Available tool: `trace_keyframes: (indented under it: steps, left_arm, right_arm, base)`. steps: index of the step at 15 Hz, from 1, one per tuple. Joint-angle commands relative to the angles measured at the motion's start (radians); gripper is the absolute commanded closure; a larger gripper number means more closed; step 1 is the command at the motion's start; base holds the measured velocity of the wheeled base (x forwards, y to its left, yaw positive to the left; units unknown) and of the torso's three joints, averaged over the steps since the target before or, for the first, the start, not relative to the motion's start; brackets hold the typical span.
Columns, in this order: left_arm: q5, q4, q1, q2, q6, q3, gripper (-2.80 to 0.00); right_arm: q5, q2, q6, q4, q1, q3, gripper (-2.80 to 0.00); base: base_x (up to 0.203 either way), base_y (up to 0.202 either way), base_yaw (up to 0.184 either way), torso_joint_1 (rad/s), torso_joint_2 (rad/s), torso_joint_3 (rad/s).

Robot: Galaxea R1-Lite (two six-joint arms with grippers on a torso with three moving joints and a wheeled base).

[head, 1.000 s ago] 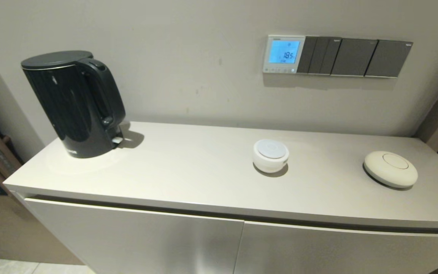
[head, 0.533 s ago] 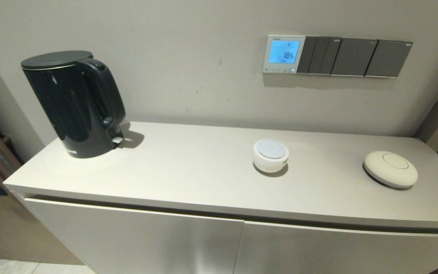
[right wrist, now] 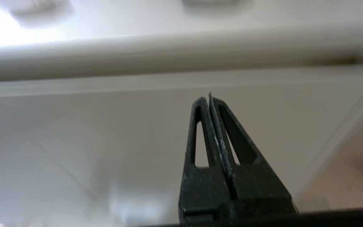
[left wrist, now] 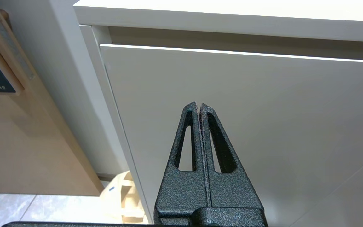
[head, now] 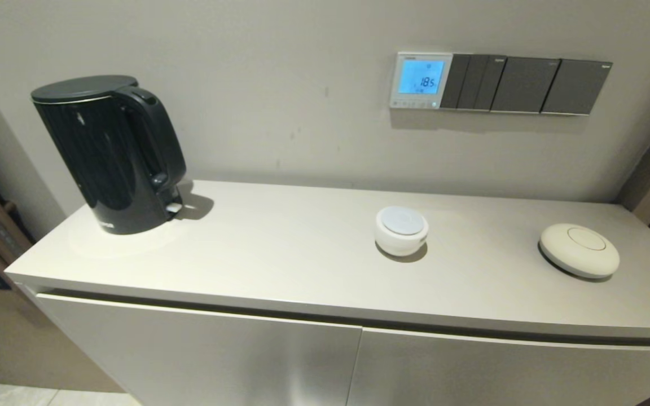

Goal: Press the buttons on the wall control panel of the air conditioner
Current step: Turn off the central air conditioner

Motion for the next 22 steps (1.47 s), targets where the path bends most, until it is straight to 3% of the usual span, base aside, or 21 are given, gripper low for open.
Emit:
trace_keyframes:
  steps: [1,11,16,22]
  left_arm:
    - [0.0,0.0,0.0,0.0,0.0,0.0,0.0]
    - [0.0,0.0,0.001,0.0,0.0,0.0,0.0]
    - [0.0,0.0,0.001,0.001,0.0,0.0,0.0]
    - [0.0,0.0,0.001,0.0,0.0,0.0,0.0]
  right_arm:
    - [-0.008,0.128,0.003,-0.087,0.0,-0.056,0.0]
    - [-0.146,0.755,0.051,-0.51,0.012,-0.466,0.0]
    - [-0.177,0.978,0.078,-0.528,0.092,-0.671,0.0]
    - [-0.307,1.284,0.094,-0.541,0.248,-0.89,0.0]
  base:
    - [0.0,0.0,0.0,0.0,0.0,0.0]
    - [0.0,0.0,0.0,0.0,0.0,0.0]
    - [0.0,0.0,0.0,0.0,0.0,0.0]
    - [0.0,0.0,0.0,0.0,0.0,0.0]
